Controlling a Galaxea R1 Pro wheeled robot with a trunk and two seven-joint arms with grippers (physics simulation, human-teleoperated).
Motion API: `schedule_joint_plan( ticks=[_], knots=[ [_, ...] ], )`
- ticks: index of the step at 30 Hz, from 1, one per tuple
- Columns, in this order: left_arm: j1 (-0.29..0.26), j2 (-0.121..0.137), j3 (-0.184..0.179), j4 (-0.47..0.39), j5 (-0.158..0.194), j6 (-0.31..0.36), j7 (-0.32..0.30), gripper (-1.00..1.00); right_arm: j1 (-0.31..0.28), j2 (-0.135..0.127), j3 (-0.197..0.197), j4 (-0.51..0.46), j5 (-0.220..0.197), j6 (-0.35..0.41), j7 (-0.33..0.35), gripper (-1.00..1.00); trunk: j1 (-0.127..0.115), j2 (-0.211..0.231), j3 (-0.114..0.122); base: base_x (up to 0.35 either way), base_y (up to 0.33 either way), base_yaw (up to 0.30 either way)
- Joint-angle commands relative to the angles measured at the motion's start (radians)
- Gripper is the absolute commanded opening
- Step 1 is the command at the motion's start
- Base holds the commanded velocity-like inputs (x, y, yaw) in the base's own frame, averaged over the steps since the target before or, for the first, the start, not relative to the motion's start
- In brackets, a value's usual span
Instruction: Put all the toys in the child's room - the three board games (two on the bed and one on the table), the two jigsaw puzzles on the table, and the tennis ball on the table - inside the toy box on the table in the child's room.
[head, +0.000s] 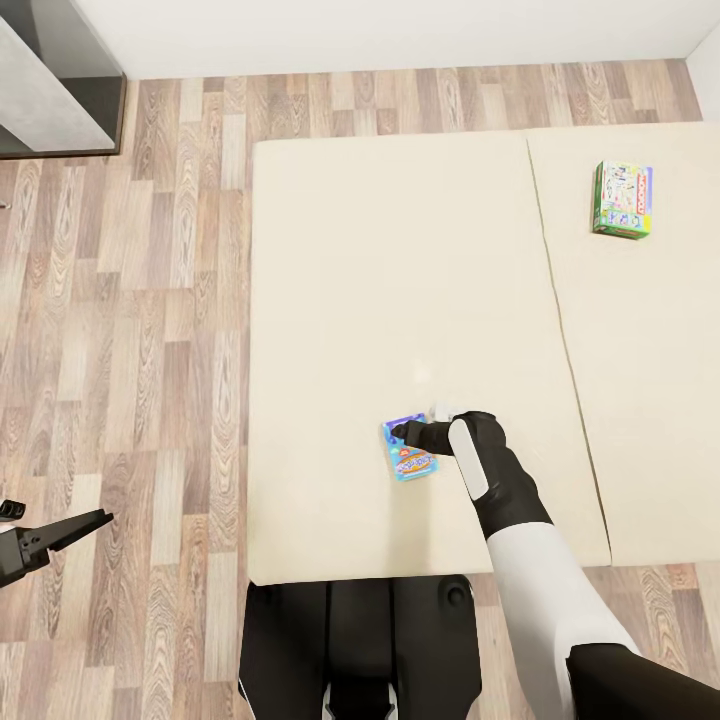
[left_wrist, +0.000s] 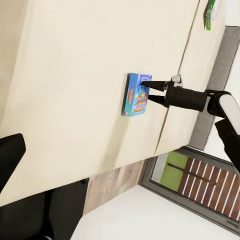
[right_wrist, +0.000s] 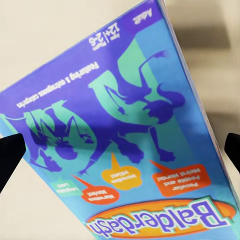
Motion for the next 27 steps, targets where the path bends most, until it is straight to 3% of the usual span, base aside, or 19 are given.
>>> schedule_joint_plan(
  ticks=[1, 27],
  knots=[
    [0.0, 0.0, 0.0, 0.0, -0.001, 0.01, -0.005, 1.0, 0.0, 0.001, -0.002, -0.001, -0.011, 0.003, -0.009, 1.0, 0.001, -0.002, -0.001, 0.0, 0.0, 0.0],
    [0.0, 0.0, 0.0, 0.0, -0.001, 0.01, -0.005, 1.0, 0.0, 0.001, -0.002, -0.001, -0.011, 0.003, -0.009, 1.0, 0.001, -0.002, -0.001, -0.021, 0.0, 0.0]
  ],
)
